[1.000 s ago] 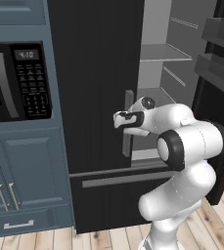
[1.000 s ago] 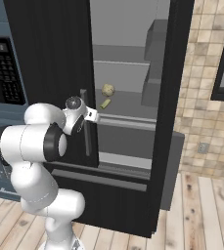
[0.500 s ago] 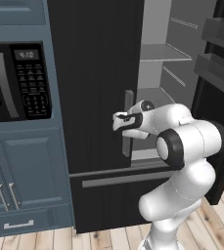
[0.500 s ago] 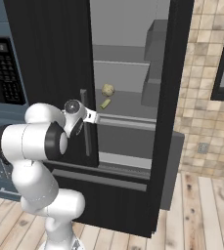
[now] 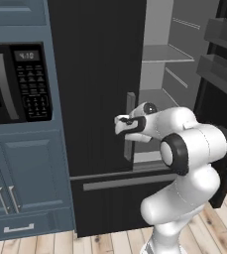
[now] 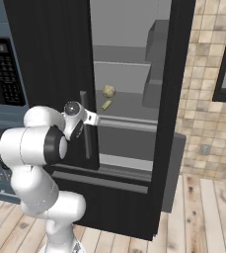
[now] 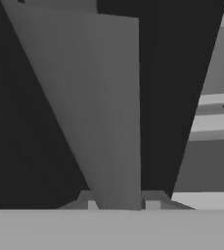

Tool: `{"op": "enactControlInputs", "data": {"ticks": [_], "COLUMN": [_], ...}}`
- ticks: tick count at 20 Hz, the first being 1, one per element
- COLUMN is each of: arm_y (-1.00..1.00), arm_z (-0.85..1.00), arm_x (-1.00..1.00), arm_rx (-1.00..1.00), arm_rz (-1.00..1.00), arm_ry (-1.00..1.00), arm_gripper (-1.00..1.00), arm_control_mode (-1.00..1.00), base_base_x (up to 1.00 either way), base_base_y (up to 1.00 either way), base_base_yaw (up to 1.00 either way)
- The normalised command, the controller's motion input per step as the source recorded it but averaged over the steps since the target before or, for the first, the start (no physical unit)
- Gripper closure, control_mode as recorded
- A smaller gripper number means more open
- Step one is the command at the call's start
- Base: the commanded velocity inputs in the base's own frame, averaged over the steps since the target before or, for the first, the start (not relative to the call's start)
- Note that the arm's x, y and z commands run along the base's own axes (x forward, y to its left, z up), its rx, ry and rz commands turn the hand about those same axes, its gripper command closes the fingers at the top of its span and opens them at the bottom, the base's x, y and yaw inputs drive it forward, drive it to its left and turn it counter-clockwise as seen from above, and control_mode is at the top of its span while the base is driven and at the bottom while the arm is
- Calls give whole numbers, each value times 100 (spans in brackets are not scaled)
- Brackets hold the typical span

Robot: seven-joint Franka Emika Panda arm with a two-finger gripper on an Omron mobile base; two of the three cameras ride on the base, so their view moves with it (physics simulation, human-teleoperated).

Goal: Retrieve the butter from the fridge and place it on a plate on the dining table. Then retrieve the butter knife by the fridge and place it near the plate.

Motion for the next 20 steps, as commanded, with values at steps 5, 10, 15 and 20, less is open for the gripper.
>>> {"op": "enactControlInputs", "data": {"ticks": [5,10,15,20], "arm_y": [38,63,81,100], "arm_z": [0,0,0,0], "arm_x": [-70,-98,-100,-100], "arm_rx": [0,-3,-10,-20], "arm_rz": [17,21,18,13], "arm_ry": [0,0,4,12], "arm_gripper": [100,100,100,100], "arm_control_mode": [-100,-100,-100,-100], "base_base_x": [0,0,0,0], "base_base_y": [0,0,0,0], "base_base_yaw": [0,0,0,0]}}
